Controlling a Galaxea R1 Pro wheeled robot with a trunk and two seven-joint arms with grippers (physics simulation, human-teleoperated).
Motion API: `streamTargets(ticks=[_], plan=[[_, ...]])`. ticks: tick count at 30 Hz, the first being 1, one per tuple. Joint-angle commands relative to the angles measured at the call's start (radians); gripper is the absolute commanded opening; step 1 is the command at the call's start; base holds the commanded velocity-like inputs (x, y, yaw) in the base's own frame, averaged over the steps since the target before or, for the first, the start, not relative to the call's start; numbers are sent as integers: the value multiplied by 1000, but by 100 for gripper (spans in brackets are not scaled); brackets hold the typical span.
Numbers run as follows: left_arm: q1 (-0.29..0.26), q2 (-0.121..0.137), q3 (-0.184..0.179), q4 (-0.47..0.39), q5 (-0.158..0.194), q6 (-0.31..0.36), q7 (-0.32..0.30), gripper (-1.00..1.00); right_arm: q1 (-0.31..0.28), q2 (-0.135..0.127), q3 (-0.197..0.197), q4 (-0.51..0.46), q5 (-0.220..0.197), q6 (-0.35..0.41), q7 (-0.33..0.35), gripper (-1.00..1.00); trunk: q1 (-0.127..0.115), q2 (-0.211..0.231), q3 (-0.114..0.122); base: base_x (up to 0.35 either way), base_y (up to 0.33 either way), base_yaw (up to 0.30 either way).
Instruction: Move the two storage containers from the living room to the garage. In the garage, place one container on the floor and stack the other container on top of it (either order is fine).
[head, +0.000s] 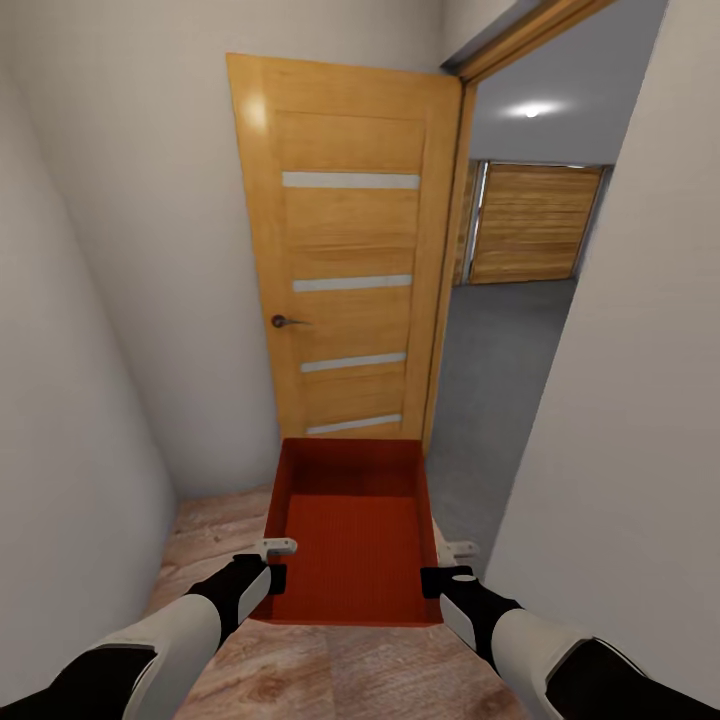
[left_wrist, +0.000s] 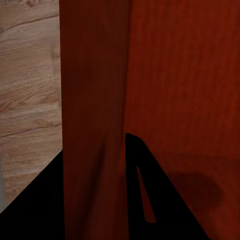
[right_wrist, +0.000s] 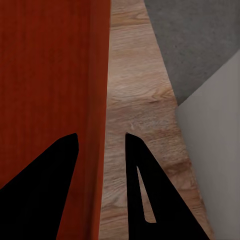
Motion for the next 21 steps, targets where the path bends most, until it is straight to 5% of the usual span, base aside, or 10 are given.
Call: streamTargets(ticks=[1, 21], plan=[[-1, 24, -4, -6, -9, 3, 6, -100, 0, 0, 14, 10, -17, 4, -6, -100, 1, -2, -2, 118, 164, -1], [-1, 24, -4, -4, -9, 4, 3, -100, 0, 0, 14, 10, -18, 4, -6, -100, 1, -2, -2, 187, 237, -30]])
